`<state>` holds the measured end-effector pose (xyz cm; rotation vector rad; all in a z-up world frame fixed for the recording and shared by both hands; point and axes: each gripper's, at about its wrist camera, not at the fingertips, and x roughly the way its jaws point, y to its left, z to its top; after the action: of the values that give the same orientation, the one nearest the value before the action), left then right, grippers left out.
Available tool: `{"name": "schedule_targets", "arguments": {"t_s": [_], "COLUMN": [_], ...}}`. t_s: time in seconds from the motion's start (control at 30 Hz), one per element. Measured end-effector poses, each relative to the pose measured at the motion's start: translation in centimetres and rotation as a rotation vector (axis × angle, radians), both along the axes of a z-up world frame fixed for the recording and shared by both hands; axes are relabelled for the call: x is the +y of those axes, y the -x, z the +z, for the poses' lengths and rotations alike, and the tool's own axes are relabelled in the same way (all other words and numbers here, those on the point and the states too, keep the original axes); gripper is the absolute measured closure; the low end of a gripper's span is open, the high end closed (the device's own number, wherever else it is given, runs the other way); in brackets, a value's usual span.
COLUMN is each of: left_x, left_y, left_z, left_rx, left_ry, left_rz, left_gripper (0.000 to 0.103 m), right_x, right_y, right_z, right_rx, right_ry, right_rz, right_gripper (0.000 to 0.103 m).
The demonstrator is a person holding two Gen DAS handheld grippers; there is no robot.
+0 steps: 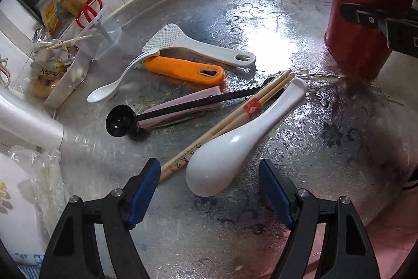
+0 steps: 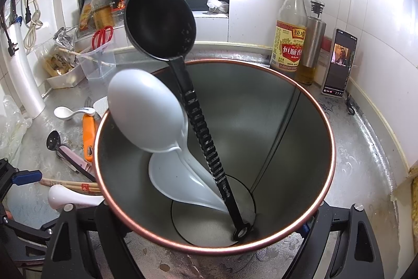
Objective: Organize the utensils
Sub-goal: 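Move the left gripper back over the utensil pile, then lower the left gripper onto the white MAX-printed spoon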
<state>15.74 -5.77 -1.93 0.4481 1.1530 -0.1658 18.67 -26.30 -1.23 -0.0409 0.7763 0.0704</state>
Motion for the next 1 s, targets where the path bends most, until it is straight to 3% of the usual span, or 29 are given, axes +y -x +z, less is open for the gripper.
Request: {"name": "schedule_targets", "arguments": {"t_s": [0.1,0.27,0.47,0.73,0.87,1.0], "left_x": [0.7,1.5,4.1,8.1,8.8,9.4], "left_y": [-0.6,-0.9,-2.0,-4.0,-3.7,-3.2], "left_z": [0.0,0.2,0.9,0.3,0.0,0.6], "left_rx": [0.022,0.034,0.068,0.085,0.088,0.087], "left_ry": [0.048,0.11,0.321,0.439,0.448,0.509], "left_rz": [0.022,0.038,0.107,0.274,0.304,0.327], "left_gripper": [0.056,0.062,0.076,0.077,0.077,0.077], "right_x": [0.0,0.1,0.1,0.1,0.1,0.1], "right_y": [0.0,-0.1,-0.2,-0.1,-0.1,-0.1], "right_z": [0.0,-0.1,-0.2,-0.3,-0.3,-0.3], "right_rx": [0.002,0.004,0.007,0.009,0.009,0.01], "right_ry": [-0.001,0.001,0.001,0.003,0.004,0.004], "right_rz": [-0.001,-0.002,-0.002,0.0,0.0,-0.001], "right_gripper": [0.012,0.012,0.012,0.012,0.012,0.012]}}
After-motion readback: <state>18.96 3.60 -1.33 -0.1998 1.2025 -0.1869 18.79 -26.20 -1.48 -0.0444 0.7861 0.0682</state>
